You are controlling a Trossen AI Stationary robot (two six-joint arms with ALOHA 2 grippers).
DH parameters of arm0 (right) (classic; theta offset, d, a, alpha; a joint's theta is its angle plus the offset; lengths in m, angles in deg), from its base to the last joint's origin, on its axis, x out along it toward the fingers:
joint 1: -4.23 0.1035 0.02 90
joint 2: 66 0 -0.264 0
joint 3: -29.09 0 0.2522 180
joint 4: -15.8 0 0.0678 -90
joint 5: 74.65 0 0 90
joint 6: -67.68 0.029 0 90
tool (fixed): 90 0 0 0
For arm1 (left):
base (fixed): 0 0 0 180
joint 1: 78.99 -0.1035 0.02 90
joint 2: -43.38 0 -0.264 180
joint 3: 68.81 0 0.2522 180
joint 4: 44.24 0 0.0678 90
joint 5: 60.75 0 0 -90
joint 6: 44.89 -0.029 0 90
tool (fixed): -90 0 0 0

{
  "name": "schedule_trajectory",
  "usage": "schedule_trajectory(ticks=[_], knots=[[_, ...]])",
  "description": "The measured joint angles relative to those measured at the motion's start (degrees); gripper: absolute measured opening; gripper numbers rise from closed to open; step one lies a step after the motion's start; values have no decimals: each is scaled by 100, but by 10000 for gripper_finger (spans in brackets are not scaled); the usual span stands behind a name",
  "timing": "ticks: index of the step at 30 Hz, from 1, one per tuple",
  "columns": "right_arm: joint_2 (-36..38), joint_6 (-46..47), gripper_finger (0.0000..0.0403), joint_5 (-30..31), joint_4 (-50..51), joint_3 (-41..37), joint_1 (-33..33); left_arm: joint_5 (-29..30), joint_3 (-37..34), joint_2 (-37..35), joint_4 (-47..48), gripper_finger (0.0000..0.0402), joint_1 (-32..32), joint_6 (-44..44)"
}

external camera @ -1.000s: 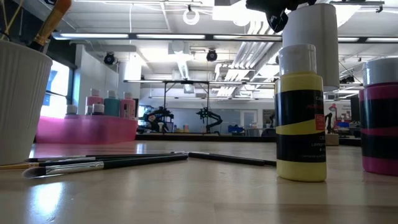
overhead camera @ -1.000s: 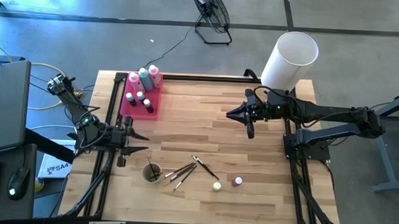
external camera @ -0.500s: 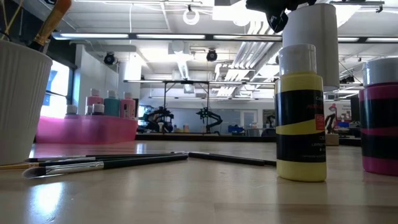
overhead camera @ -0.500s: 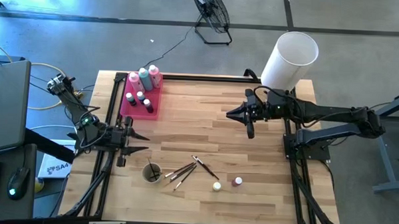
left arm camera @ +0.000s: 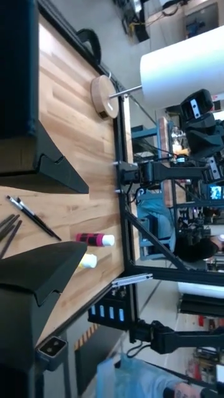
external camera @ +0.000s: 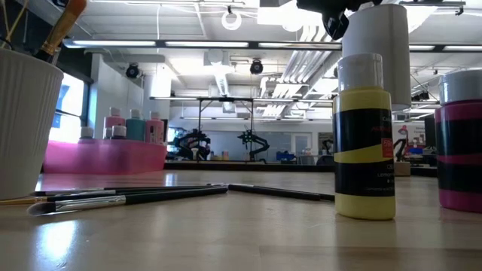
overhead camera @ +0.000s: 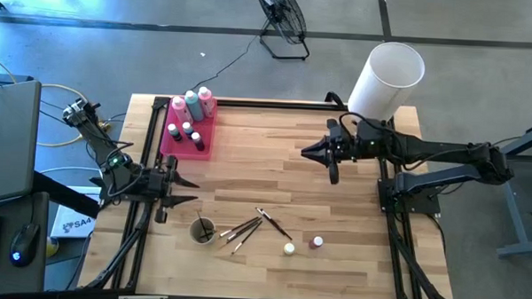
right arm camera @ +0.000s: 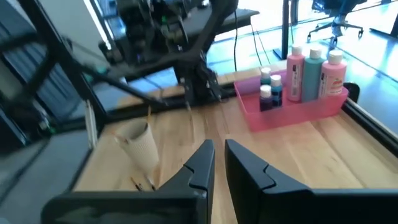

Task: Pick & Place Paint Supplies
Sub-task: Put the silver paintbrush into the light brown cup

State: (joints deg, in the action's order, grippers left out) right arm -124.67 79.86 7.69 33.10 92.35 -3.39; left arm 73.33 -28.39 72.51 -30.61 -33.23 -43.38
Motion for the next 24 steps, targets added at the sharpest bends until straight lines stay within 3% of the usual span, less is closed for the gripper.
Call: schedule_trajectory(ticks=[10,16,20,24], knots=[[0,591,32,259,-778,0,3,340,0,-2,-303,132,0,42],[0,564,32,390,-630,0,76,152,0,47,-270,132,0,43],[0,584,32,814,-532,0,87,142,0,83,-233,132,0,45],[-1,548,32,505,-553,0,70,149,-1,83,-50,132,0,30]])
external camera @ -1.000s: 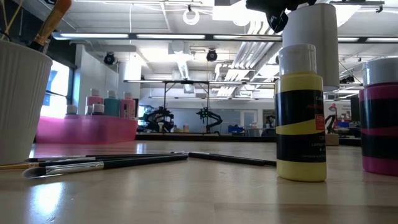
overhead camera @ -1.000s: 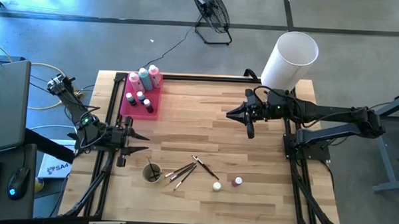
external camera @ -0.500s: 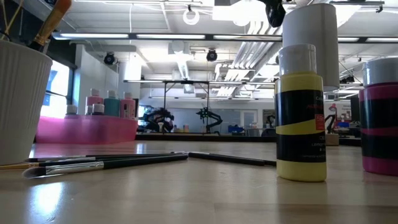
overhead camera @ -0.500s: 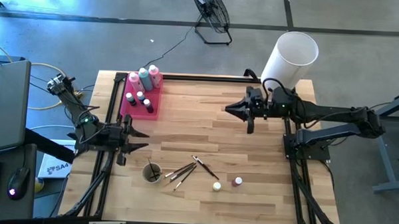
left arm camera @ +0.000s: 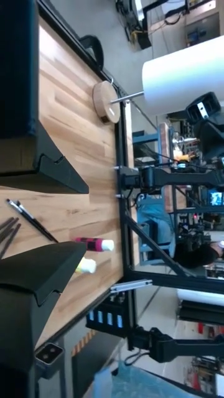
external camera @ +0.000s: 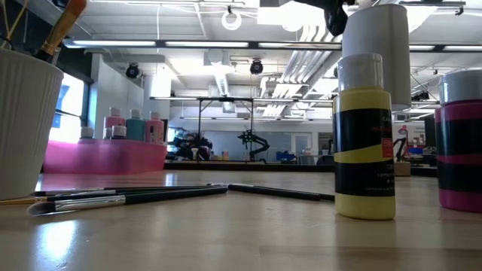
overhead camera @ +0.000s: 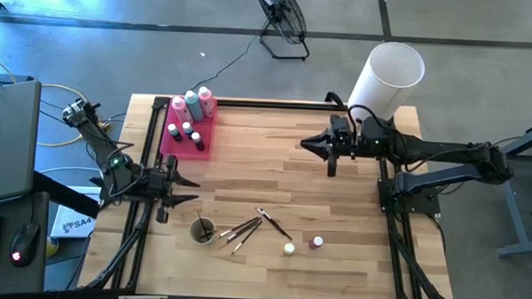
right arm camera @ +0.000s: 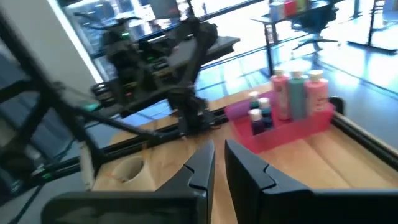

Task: Pick & Place Paint Supplies
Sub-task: Put the silver paintbrush into the light brown cup

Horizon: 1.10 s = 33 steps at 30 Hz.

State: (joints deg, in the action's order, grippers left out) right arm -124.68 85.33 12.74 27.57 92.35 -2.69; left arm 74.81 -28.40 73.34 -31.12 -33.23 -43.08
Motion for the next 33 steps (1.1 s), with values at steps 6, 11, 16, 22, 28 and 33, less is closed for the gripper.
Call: schedule_trajectory(ticks=[6,11,16,22,28,33], knots=[[-209,-84,32,-310,-1066,0,30,-5,1,-2,78,132,0,-2],[-484,-504,28,-377,-1657,9,429,0,1,-3,81,132,0,-2],[-869,-796,6,951,-877,512,1040,1,1,-4,78,132,0,-2],[-1676,-315,4,1718,1019,1873,1351,12,1,-4,78,132,0,-30],[-2682,497,4,1388,2224,2680,1241,15,1,-6,76,132,0,-45],[-3343,1018,4,496,2456,2790,1106,15,1,-5,78,132,0,-46]])
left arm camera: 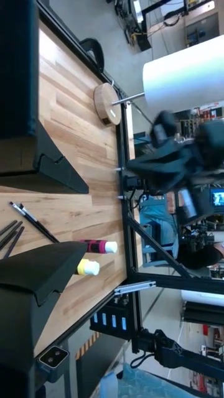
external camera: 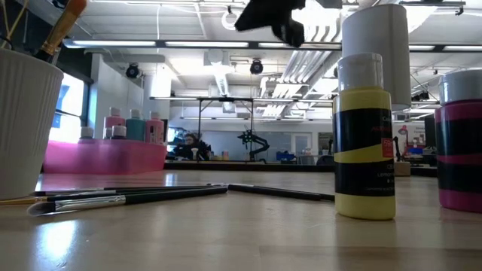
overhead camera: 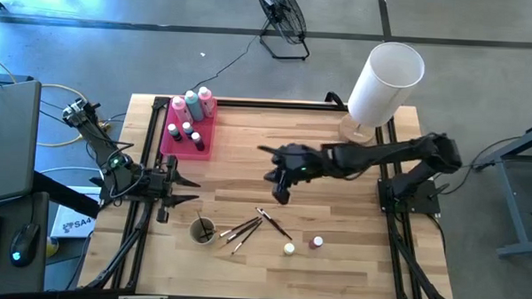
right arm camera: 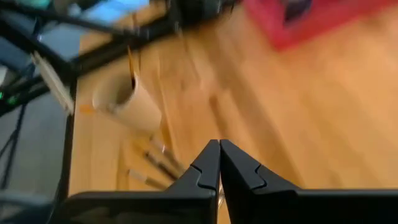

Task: Pick & Place Paint Supplies
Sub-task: Put the silver paintbrush into the light brown cup

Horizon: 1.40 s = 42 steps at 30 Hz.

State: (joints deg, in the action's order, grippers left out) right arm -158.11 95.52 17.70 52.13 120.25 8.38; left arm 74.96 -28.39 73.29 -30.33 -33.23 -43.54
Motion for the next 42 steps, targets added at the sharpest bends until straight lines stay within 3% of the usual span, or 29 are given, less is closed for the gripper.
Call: schedule_trajectory(ticks=[10,19,28,42], knots=[[-1089,111,4,-966,410,1,-169,-1,0,1,0,132,0,0],[-1744,89,3,-2001,-351,-4,-164,-2,0,1,0,132,0,-119],[-1900,150,3,-1635,-564,-4,-67,-3,0,1,0,132,0,-214],[-1900,152,3,-1574,-570,-4,32,-6,0,1,0,132,0,-109]])
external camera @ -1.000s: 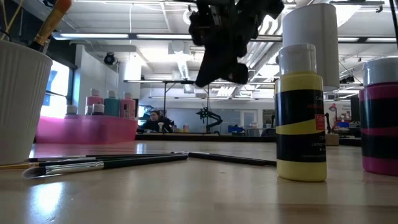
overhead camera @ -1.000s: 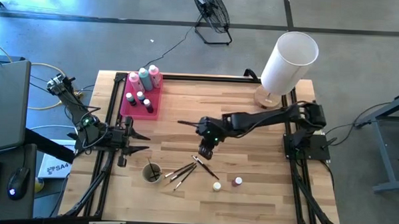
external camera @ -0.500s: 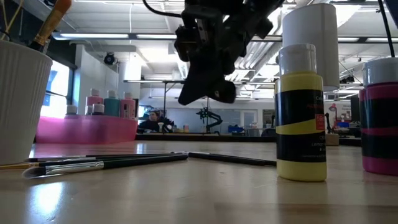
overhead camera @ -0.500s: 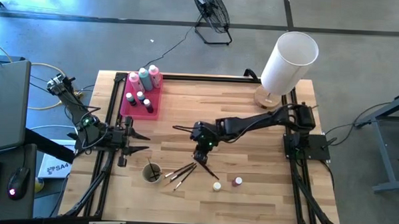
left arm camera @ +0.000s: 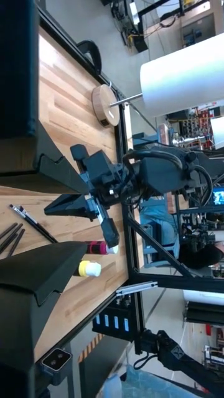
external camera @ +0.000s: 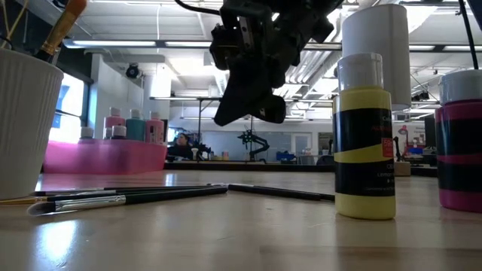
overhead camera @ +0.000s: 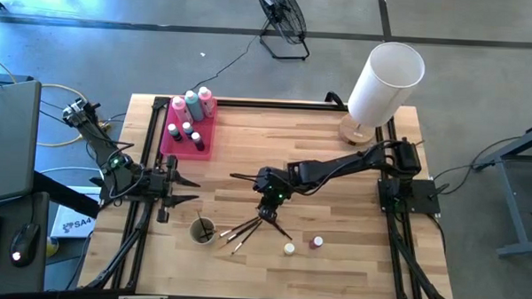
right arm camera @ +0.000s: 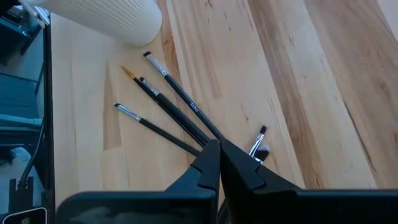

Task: Pick & Place Paint Supplies
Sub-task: Put the silver paintbrush into the light brown cup

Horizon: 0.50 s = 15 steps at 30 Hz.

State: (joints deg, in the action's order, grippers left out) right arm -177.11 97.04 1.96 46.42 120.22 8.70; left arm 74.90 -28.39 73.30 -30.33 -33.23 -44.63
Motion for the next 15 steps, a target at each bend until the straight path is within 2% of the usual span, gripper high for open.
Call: schedule_trajectory(ticks=[8,15], knots=[[0,94,3,183,0,0,37,0,0,0,0,132,0,2],[-36,88,3,771,-15,0,81,0,0,0,0,132,1,2]])
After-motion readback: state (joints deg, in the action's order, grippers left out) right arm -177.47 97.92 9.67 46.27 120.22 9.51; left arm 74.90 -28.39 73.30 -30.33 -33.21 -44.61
